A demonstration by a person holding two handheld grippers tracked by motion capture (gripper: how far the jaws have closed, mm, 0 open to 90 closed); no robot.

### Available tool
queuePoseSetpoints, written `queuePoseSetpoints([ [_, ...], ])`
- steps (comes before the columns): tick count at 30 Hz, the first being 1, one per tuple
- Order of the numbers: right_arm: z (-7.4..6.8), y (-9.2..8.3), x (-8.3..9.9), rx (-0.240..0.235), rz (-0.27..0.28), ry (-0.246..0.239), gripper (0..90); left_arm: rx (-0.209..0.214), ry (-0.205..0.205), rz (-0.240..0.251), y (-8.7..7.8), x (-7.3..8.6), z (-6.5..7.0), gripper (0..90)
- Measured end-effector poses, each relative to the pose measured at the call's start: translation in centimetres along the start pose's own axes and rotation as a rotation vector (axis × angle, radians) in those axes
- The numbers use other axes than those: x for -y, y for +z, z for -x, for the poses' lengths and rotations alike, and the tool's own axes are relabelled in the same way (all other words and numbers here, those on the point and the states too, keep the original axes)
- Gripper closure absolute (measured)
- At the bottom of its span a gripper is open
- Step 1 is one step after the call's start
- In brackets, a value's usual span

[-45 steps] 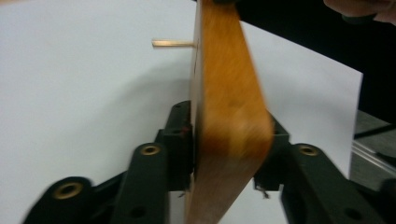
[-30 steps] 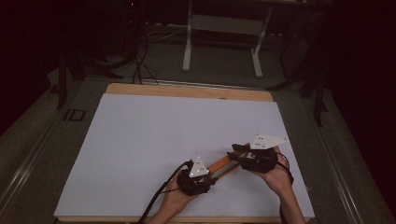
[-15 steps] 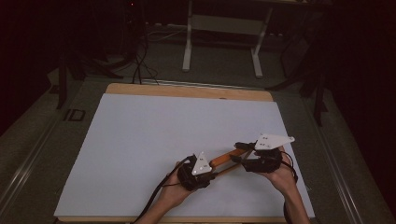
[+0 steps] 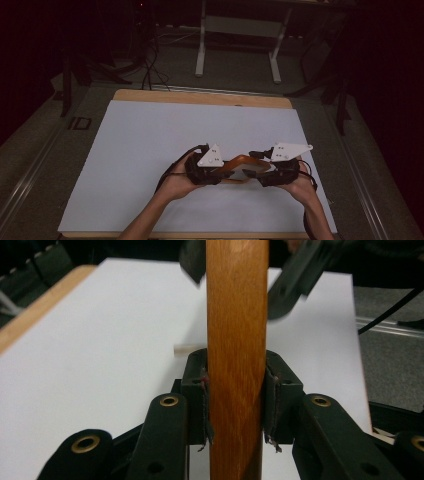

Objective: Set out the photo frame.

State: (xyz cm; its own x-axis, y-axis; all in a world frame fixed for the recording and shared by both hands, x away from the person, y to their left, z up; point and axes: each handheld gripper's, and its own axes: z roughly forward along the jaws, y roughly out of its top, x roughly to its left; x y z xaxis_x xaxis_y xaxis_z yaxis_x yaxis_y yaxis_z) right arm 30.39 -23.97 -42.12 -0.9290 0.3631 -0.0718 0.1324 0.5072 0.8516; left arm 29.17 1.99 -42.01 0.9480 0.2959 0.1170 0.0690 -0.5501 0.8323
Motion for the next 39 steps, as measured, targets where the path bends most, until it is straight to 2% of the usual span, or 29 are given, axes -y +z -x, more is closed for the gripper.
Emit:
queuePoseSetpoints([
  [3, -0.1, 0.1, -0.1, -0.003, 0.002, -0.009, 40.6, 0.011, 0.033, -0.017, -0.2, -0.7, -0.2, 68.8],
  [4, -0.2, 0.1, -0.2, 0.0, 0.003, -0.016, 44.0, 0.017, 0.037, -0.018, -0.1, -0.8, -0.2, 68.8],
  [7, -0.2, -0.1, -0.1, 0.032, 0.006, -0.025, 52.0, 0.002, 0.039, -0.007, 0.0, -0.8, -0.3, 68.4],
  [11, 0.0, -0.6, 0.3, 0.03, 0.012, -0.035, 59.6, -0.022, 0.02, 0.016, 0.2, -0.7, -0.7, 65.3],
  [14, -0.2, -0.9, 0.5, 0.032, 0.01, -0.051, 64.9, -0.029, -0.011, 0.038, 0.2, -0.3, -1.2, 61.4],
  [17, -0.4, -1.1, 0.7, 0.044, 0.008, -0.067, 66.2, -0.029, -0.056, 0.06, 0.3, 0.1, -1.6, 56.1],
  [19, -0.5, -1.2, 0.7, 0.056, 0.003, -0.075, 67.1, -0.026, -0.107, 0.086, 0.2, 0.6, -1.9, 53.1],
  [27, -0.7, -1.9, 1.7, 0.078, 0.016, -0.057, 68.0, -0.008, -0.25, 0.193, 0.1, 3.1, -2.6, 42.3],
  [29, -0.6, -2.1, 2.0, 0.081, 0.023, -0.047, 68.1, -0.003, -0.274, 0.2, 0.4, 3.5, -2.7, 41.3],
  [34, -0.2, -2.5, 2.7, 0.088, 0.038, -0.01, 68.1, 0.043, -0.298, 0.185, 2.4, 4.5, -2.6, 40.6],
  [38, -0.1, -2.7, 3.2, 0.091, 0.054, 0.005, 68.1, 0.064, -0.285, 0.166, 4.3, 4.8, -2.4, 47.2],
  [39, -0.1, -2.7, 3.2, 0.091, 0.054, 0.005, 68.1, 0.064, -0.285, 0.166, 4.3, 4.8, -2.4, 49.6],
])
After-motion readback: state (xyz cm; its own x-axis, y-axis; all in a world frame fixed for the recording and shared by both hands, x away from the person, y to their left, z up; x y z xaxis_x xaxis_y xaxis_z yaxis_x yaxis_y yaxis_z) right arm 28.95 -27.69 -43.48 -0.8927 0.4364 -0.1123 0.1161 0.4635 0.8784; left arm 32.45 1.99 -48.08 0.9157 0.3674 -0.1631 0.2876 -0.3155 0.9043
